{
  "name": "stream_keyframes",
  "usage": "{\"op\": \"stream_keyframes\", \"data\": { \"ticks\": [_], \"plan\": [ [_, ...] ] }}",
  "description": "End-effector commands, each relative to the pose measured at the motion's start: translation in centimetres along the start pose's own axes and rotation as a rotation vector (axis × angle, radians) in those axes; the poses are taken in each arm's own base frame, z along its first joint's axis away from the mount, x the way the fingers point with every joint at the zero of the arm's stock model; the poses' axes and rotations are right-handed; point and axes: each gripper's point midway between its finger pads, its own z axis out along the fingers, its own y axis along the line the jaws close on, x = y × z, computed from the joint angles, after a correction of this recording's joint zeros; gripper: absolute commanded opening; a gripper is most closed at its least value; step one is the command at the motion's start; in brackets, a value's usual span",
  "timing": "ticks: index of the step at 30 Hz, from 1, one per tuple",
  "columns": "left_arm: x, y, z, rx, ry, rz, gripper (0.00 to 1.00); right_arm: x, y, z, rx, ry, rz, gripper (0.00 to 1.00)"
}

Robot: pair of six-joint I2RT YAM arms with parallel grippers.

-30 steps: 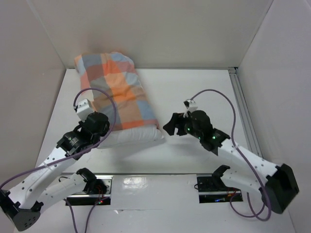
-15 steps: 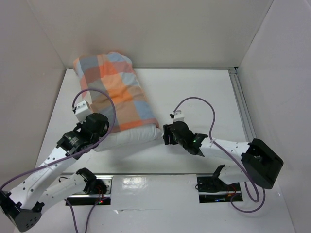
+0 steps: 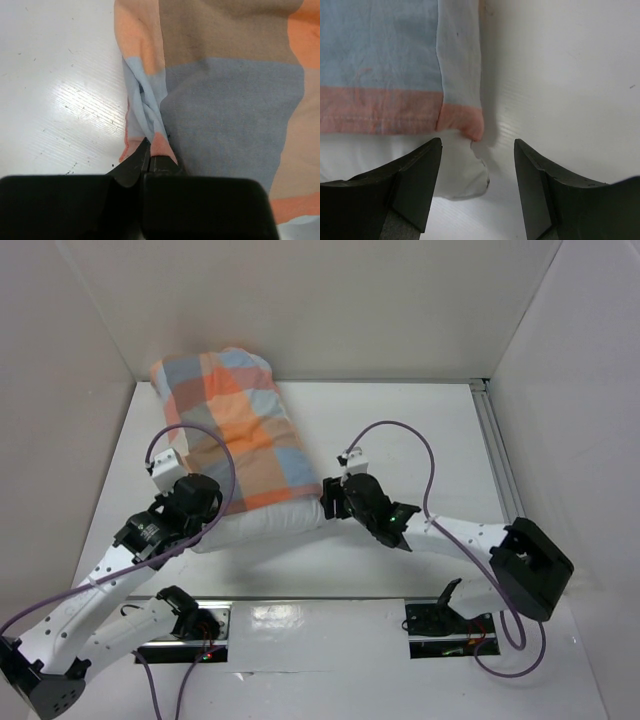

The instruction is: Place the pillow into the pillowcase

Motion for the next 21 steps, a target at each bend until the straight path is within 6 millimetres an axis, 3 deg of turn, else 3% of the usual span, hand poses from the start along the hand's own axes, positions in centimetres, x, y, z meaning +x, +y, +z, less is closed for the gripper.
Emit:
{"op": "stream_keyframes", "data": {
  "ticks": [1, 7, 8, 12, 15, 19, 21],
  "plan": [
    [-1.1, 0.0, -0.1, -0.002, -0.042, -0.053, 0.0, -3.1, 1.4, 1.5, -0.038, -0.067, -0.029, 0.67],
    [-1.2, 0.3, -0.2, -0.008, -0.049, -0.053, 0.0, -2.0, 1.8, 4.5, -0.059, -0.031, -0.037, 0.63],
    [-1.2, 0.3, -0.2, -0.008, -0.049, -0.053, 0.0, -2.1, 1.5, 4.9, -0.047, -0.029, -0.017, 0.63],
    [-1.3, 0.6, -0.4, -0.014, -0.056, -0.053, 0.0, -3.2, -2.2, 5.7, 0.067, -0.084, 0.089, 0.44],
    [-1.4, 1.0, -0.3, -0.032, -0.062, -0.06, 0.0, -3.9, -3.2, 5.6, 0.093, -0.109, 0.115, 0.36],
    [-1.5, 1.1, -0.3, -0.038, -0.069, -0.061, 0.0, -3.5, -2.2, 6.7, 0.044, -0.088, 0.104, 0.32],
    [-1.5, 1.1, -0.3, -0.038, -0.069, -0.061, 0.0, -3.5, -1.3, 7.3, -0.001, -0.085, 0.105, 0.26]
  ]
}}
